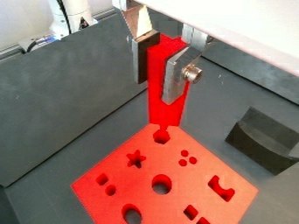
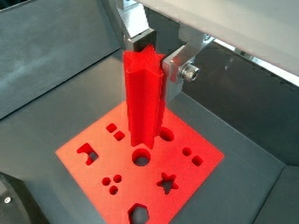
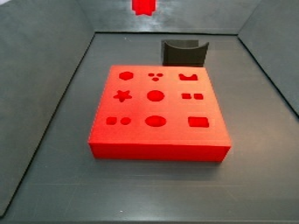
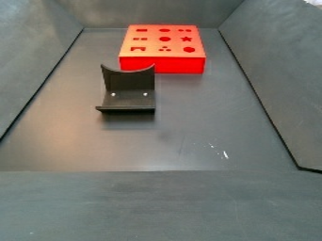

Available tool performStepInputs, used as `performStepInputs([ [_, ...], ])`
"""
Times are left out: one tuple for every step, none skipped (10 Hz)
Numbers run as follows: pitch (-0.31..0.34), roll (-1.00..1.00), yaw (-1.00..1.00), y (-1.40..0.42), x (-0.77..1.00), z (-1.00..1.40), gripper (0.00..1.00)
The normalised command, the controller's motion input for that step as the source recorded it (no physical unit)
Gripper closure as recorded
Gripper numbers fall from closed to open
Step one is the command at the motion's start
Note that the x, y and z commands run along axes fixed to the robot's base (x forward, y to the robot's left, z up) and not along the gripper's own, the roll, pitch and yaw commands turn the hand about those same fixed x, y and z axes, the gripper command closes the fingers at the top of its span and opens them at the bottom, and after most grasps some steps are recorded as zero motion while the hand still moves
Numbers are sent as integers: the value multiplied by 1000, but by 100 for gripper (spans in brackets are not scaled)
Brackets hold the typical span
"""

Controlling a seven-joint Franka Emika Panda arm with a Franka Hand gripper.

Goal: Insert the star object.

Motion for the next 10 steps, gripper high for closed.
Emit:
performStepInputs([
  [-164, -270, -623, 0, 29, -474, 100],
  [-214, -239, -814, 0, 46, -386, 100],
  [-236, -251, -823, 0, 0, -300, 100],
  [-250, -263, -820, 0, 0, -249, 100],
  [-253, -264, -820, 0, 0, -246, 100],
  [-250, -233, -851, -31, -9, -263, 100],
  [-240, -196, -891, -69, -83, -291, 100],
  [-174, -159, -917, -54, -91, -409, 100],
  [-67, -71, -991, 0, -71, -654, 100],
  [0, -24, -957, 0, -97, -760, 100],
])
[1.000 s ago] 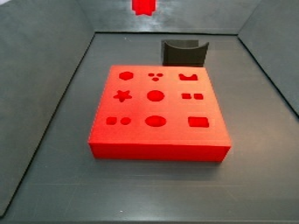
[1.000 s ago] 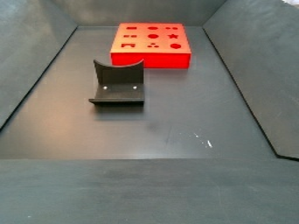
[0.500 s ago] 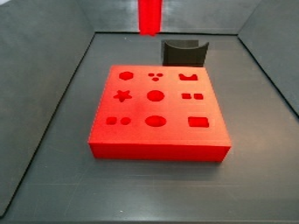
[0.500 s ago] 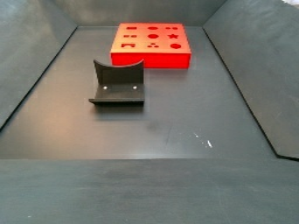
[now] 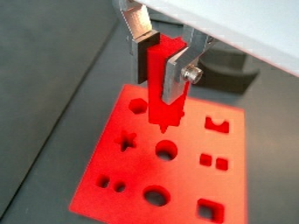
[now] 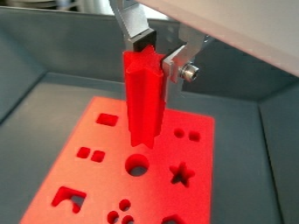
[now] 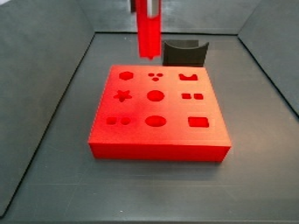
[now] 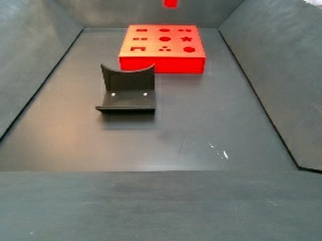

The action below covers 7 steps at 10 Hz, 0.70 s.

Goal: Insert the star object.

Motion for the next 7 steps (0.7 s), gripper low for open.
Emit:
performStepInputs([
  [-59, 61, -791, 0, -63, -571, 100],
  [4, 34, -637, 0, -114, -511, 100],
  [97, 53, -409, 0, -169, -380, 100],
  [169, 169, -211, -51, -197, -229, 100],
  [144, 173, -100, -11, -211, -351, 100],
  [29, 154, 131, -40, -331, -400, 100],
  [-23, 36, 423, -23, -326, -363, 100],
])
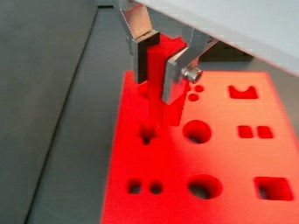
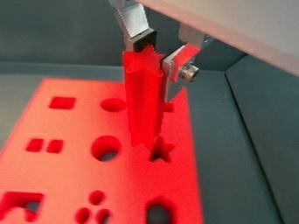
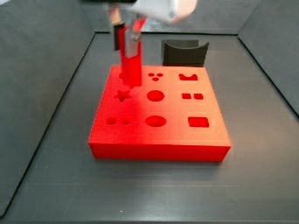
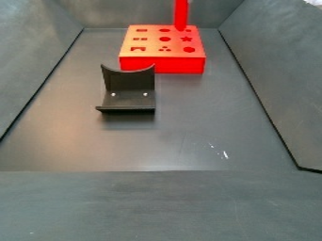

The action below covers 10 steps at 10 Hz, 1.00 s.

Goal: Insert the star object.

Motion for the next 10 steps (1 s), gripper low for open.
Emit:
performStepInputs([
  [-84, 1, 466, -29, -83, -331, 100],
  [-100, 0, 549, -77, 0, -260, 100],
  [-51, 19, 551, -126, 17, -120, 100],
  [20, 133, 71, 0, 117, -129, 100],
  [46, 114, -40, 0, -37, -77, 100],
  [29, 89, -46, 14, -91, -71, 100],
  [0, 57, 0, 0, -23, -86, 100],
  [0, 34, 0, 0, -169, -111, 100],
  [-3, 16, 94, 0, -23, -137, 100],
  [-19, 47, 226, 0, 0, -163, 100],
])
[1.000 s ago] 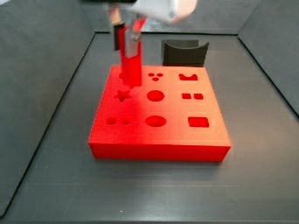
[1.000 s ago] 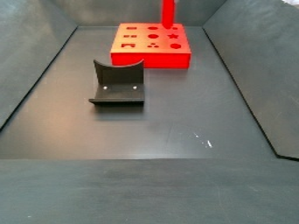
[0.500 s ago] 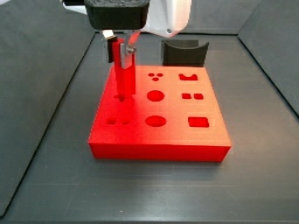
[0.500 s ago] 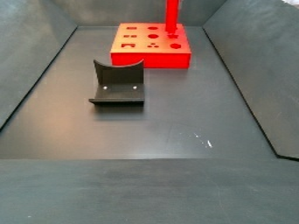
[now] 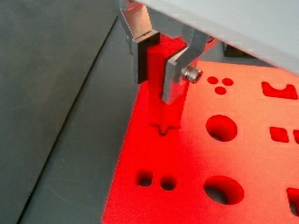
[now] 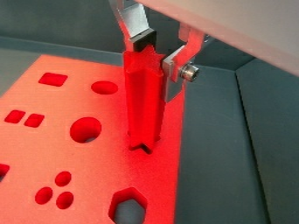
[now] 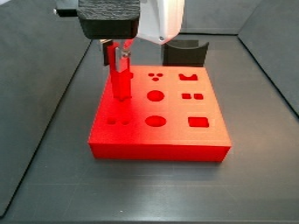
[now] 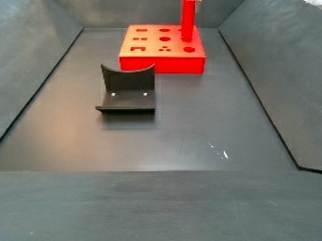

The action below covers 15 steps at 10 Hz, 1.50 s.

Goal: Insert the star object.

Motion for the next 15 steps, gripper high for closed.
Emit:
performStepInputs([
  [-36, 34, 294, 0, 0, -134, 100],
  [-23, 14, 357, 0, 31, -80, 100],
  [-4, 21, 291, -26, 89, -66, 100],
  [0, 30, 131, -23, 0, -63, 100],
  [0, 16, 34, -74, 23, -49, 100],
  [0, 0, 0, -74, 66, -51, 100],
  [0, 0, 0, -74, 154, -60, 100],
  [0, 7, 0, -11, 111, -86, 100],
  [0, 20, 0, 0, 111, -91, 100],
  [0, 47, 0, 0, 31, -120, 100],
  [0, 64, 0, 0, 0, -117, 100],
  [0, 39, 0, 0, -23, -83, 100],
  [0, 21, 11, 0, 77, -134, 100],
  [0, 19, 6, 0, 54, -157, 100],
  [0, 21, -109, 11, 0, -174, 100],
])
